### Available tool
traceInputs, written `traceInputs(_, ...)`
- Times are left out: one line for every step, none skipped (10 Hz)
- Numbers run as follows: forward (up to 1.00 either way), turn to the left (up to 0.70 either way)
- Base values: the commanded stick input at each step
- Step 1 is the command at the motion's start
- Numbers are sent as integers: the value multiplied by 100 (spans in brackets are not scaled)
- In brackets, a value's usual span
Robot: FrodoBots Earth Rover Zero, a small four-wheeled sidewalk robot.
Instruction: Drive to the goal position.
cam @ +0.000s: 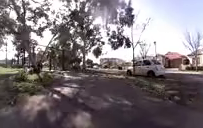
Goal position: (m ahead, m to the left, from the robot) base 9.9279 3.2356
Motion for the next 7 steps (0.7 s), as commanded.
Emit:
traceInputs(100, 0)
traceInputs(100, 0)
traceInputs(100, 0)
traceInputs(100, 0)
traceInputs(100, 0)
traceInputs(100, 22)
traceInputs(100, 31)
